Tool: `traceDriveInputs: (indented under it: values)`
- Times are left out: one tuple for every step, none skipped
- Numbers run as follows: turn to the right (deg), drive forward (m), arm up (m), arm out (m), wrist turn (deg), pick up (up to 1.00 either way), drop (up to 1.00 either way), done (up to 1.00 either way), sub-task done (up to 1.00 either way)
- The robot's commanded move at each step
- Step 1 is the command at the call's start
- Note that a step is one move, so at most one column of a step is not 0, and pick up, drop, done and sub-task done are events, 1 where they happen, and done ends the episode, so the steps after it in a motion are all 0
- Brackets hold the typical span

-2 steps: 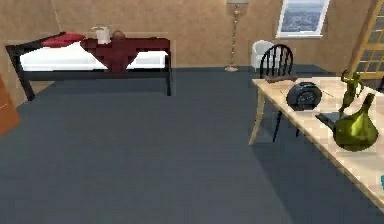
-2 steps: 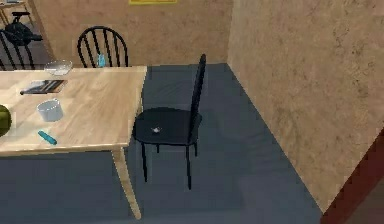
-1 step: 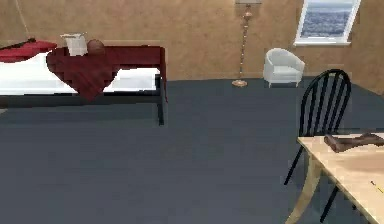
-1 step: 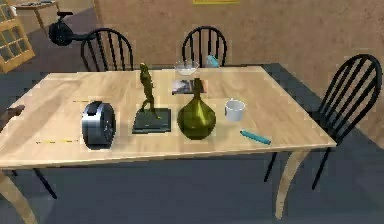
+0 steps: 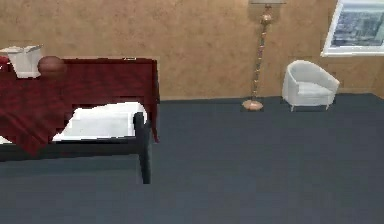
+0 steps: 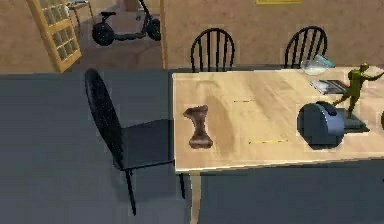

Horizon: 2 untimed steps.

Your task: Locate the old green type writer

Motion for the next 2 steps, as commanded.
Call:
traceDriveInputs:
  values:
    - [12.0,0.00,0.00,0.00,0.0,0.00,0.00,0.00,0.00]
    - [0.0,0.20,0.00,0.00,0.0,0.00,0.00,0.00,0.00]
